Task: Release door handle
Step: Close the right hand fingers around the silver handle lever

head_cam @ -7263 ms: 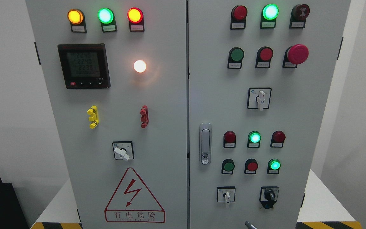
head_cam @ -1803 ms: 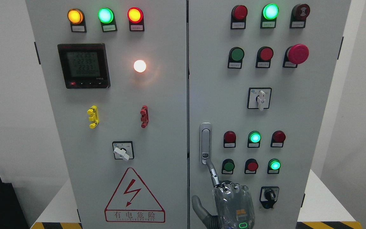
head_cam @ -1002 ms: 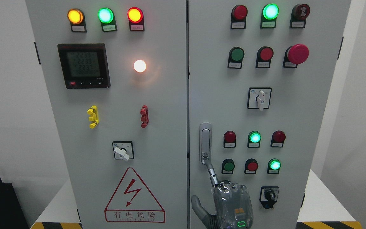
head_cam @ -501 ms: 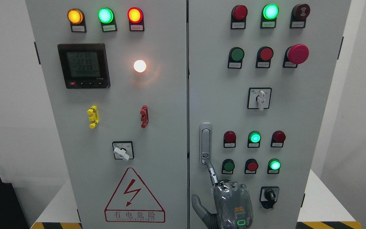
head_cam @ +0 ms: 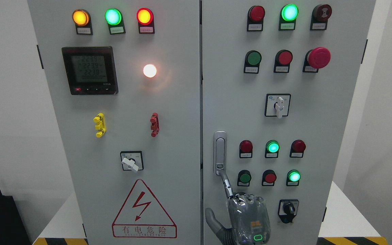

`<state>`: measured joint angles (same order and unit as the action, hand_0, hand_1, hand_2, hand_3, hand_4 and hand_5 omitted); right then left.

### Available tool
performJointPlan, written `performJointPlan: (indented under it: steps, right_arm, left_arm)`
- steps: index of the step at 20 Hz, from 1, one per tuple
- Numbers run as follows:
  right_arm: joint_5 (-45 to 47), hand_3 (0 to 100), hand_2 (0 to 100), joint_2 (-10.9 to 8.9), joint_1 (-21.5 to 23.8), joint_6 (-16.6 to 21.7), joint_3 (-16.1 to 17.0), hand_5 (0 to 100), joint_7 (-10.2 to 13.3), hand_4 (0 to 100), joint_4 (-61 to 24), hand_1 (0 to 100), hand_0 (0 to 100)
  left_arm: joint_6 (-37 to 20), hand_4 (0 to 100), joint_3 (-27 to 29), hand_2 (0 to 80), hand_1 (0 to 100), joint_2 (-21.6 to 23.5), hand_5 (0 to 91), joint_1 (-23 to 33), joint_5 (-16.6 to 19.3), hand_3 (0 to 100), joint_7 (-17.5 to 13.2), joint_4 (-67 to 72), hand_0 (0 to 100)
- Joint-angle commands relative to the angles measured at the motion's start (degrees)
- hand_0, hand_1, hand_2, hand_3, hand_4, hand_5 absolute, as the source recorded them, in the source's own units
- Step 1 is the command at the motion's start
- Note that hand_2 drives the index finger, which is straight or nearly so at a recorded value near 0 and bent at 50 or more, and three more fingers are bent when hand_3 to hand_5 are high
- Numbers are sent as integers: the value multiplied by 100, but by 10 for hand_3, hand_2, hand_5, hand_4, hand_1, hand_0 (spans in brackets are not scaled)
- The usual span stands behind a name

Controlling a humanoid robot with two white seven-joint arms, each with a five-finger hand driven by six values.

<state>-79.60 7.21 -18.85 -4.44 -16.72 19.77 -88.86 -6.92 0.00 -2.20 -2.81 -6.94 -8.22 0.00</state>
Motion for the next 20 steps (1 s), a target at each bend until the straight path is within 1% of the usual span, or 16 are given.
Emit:
performJointPlan:
  steps: [1, 11, 12, 14, 20]
  right_arm:
    - [-3, 1000, 28, -1, 4, -13, 11, 1000, 1, 1000, 88, 437, 315]
    - [-3, 1000, 40, -1, 31, -13, 2, 1000, 1, 1000, 97, 433, 320]
    - [-3, 1000, 42, -1, 31, -13, 2, 1000, -8, 1000, 97, 433, 321]
    - [-3, 1000, 43, 8, 31, -13, 2, 1000, -104, 1000, 97, 430, 324]
    - [6, 1000, 46, 17, 39, 5, 11, 1000, -96, 1000, 53, 428, 328]
  left_arm:
    - [-3, 0, 62, 0, 389, 1, 0, 0, 0, 0, 5, 97, 120]
    - [-3, 0, 62, 0, 389, 1, 0, 0, 0, 0, 5, 97, 120]
    - [-3, 0, 62, 0, 389, 1, 0, 0, 0, 0, 5, 97, 120]
    - [-3, 0, 62, 0, 389, -8, 0, 0, 0, 0, 5, 97, 120]
    - [-3, 0, 62, 0, 389, 1, 0, 0, 0, 0, 5, 97, 120]
